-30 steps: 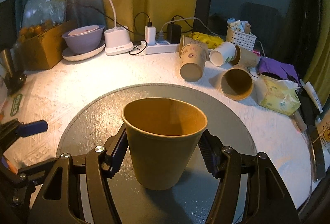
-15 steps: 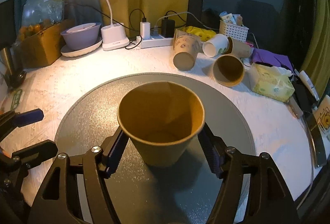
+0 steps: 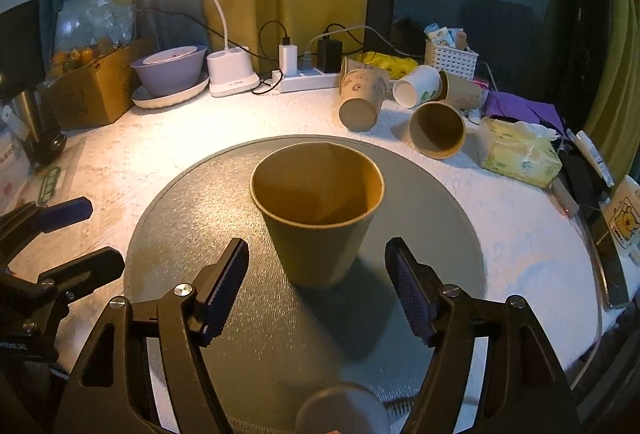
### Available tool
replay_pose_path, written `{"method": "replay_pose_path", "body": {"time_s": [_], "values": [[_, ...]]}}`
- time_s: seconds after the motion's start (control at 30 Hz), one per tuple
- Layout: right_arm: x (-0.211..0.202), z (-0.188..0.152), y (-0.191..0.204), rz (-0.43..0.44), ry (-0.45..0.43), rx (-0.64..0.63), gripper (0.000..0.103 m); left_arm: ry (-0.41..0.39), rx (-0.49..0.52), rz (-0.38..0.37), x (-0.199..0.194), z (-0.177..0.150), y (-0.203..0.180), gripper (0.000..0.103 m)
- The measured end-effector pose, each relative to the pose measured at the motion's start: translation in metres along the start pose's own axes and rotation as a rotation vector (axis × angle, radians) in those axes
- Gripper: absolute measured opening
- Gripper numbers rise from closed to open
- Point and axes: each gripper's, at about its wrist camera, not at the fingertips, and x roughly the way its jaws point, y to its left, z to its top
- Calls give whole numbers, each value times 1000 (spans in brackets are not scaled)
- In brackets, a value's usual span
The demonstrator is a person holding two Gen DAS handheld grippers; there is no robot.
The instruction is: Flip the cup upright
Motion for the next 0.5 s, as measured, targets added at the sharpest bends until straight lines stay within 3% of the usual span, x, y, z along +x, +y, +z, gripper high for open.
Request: {"method": "replay_pose_path", "body": {"time_s": [0.5], "values": [[-56, -9, -2, -10, -59, 17, 74, -91, 44, 22, -42, 2, -28, 88]]}}
